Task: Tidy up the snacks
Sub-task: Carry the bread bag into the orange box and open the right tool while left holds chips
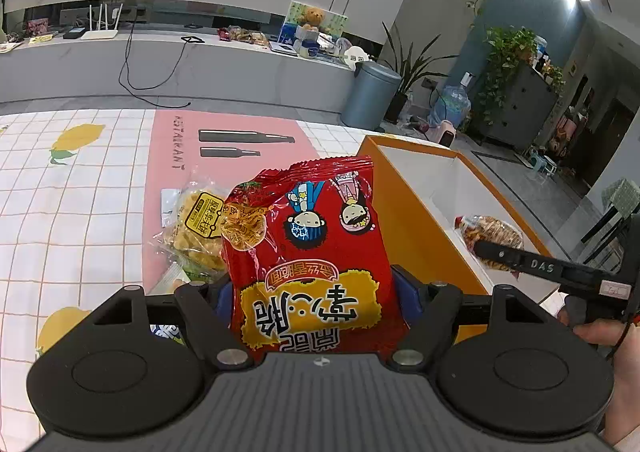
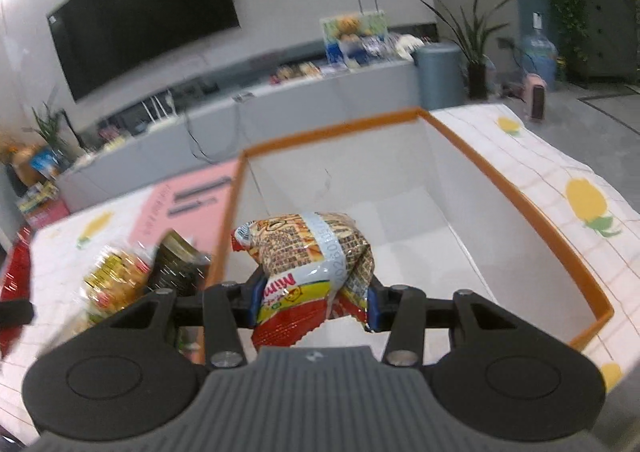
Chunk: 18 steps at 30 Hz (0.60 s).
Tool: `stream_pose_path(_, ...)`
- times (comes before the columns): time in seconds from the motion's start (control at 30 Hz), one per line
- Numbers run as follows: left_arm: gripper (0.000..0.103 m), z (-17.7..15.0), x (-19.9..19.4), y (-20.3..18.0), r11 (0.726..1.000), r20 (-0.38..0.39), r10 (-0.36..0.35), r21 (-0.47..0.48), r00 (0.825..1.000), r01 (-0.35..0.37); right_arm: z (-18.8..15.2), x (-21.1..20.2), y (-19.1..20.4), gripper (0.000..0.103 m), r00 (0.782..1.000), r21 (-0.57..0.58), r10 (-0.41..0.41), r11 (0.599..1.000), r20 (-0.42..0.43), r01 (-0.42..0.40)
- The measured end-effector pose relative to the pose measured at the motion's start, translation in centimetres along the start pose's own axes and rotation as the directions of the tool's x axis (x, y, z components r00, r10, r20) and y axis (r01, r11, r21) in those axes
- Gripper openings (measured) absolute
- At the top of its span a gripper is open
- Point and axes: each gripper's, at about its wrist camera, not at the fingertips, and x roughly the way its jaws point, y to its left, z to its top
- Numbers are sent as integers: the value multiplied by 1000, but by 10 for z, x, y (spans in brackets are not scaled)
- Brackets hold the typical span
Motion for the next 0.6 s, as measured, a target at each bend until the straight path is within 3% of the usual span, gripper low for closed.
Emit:
stream_pose_path(0.4,86,-2,3,-3,1000,-10,-1,12,1000,1,3,2,0,46,999,9,7,1000,-35,-7)
stream_pose_path(0.6,86,-1,4,-7,1000,-13,-2,22,1000,2,4,5,-3,52,998,37,36,999,-55,-34)
